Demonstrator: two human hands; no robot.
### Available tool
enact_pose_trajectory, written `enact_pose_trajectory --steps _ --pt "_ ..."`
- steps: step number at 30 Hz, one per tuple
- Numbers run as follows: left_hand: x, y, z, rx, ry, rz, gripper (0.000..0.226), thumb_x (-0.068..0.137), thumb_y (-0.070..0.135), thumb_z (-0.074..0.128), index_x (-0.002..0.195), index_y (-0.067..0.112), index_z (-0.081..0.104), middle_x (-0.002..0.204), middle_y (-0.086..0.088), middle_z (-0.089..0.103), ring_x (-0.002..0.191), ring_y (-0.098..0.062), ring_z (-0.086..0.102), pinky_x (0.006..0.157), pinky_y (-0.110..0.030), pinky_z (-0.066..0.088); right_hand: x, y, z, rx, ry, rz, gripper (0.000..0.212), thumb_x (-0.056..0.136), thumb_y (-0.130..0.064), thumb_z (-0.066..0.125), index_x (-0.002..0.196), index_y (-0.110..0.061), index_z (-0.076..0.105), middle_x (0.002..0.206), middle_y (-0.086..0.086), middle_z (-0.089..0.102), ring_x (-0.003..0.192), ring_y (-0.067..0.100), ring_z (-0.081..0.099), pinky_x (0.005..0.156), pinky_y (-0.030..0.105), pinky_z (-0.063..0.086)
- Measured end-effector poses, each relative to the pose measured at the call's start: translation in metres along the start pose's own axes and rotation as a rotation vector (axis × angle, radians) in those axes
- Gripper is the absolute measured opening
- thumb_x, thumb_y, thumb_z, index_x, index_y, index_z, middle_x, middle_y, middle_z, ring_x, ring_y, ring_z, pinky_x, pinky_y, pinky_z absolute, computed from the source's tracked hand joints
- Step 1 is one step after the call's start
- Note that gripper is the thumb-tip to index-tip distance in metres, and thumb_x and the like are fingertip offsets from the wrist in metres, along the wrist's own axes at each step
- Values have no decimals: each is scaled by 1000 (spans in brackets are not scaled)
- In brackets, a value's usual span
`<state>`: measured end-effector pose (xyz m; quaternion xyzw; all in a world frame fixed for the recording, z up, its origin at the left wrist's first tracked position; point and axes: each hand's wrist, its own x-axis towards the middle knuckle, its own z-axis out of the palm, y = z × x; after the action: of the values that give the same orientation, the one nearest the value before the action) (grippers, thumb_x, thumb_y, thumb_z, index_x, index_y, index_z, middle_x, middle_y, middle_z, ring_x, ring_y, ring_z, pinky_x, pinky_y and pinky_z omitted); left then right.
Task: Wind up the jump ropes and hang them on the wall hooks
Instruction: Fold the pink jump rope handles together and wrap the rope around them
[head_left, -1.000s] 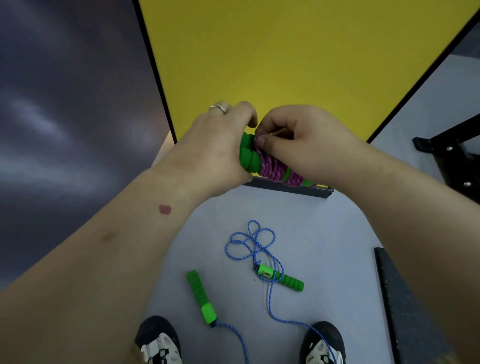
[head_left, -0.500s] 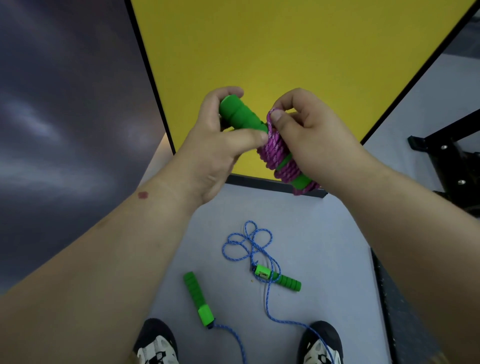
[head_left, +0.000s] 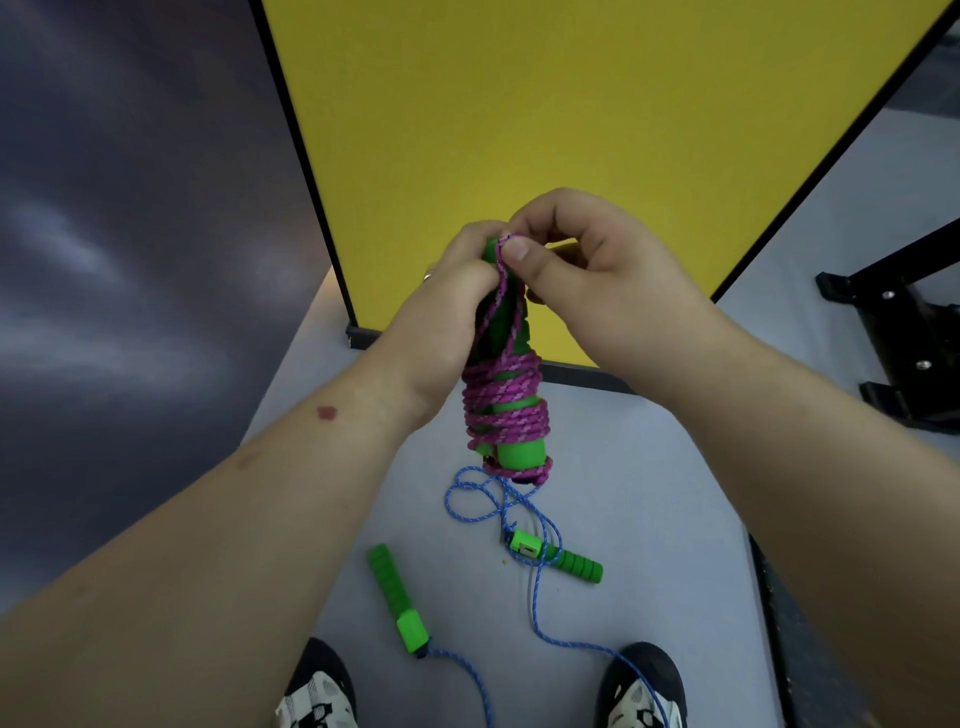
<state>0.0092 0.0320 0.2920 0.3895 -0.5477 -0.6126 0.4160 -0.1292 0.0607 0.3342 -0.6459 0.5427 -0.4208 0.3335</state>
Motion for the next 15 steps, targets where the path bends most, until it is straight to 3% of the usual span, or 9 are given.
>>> enact_pose_trajectory --steps 2,4,6,8,11,15 --pt "-1 1 3 6 -6 32 31 86 21 42 106 22 66 105 -19 63 100 -27 57 85 -45 40 2 -1 2 45 33 4 8 97 -18 60 91 -18 64 83 -4 62 73 30 58 77 50 57" --pt "0 0 5 105 -6 68 27 92 28 41 101 25 66 112 -19 62 111 -38 55 94 -58 44 4 -1 3 74 85 31 8 96 -18 60 89 -18 64 88 1 64 84 37 64 77 56 56" --pt "0 -2 6 235 -14 93 20 95 31 44 101 33 62 114 -9 60 122 -39 50 104 -62 42 6 -2 1 89 106 58 9 95 -18 61 88 -18 65 89 3 65 90 36 66 77 55 57" --pt "-2 -2 7 238 3 95 22 89 33 53 109 39 58 119 -9 57 126 -37 49 104 -61 43 6 -3 0 152 109 123 10 94 -16 62 85 -14 66 85 7 65 84 34 66 79 57 59" --pt "-4 -2 6 247 30 128 37 78 40 59 114 41 50 125 -24 51 123 -39 52 100 -61 46 5 -5 -1 286 101 249 11 96 -10 61 85 -9 65 77 9 63 71 20 63 81 50 61" --pt "-4 -4 4 309 -3 165 26 80 36 58 105 41 50 118 -14 49 118 -31 50 98 -58 48 4 -6 -1 223 79 264 14 96 -13 60 83 -12 64 82 14 62 75 21 64 76 52 62"
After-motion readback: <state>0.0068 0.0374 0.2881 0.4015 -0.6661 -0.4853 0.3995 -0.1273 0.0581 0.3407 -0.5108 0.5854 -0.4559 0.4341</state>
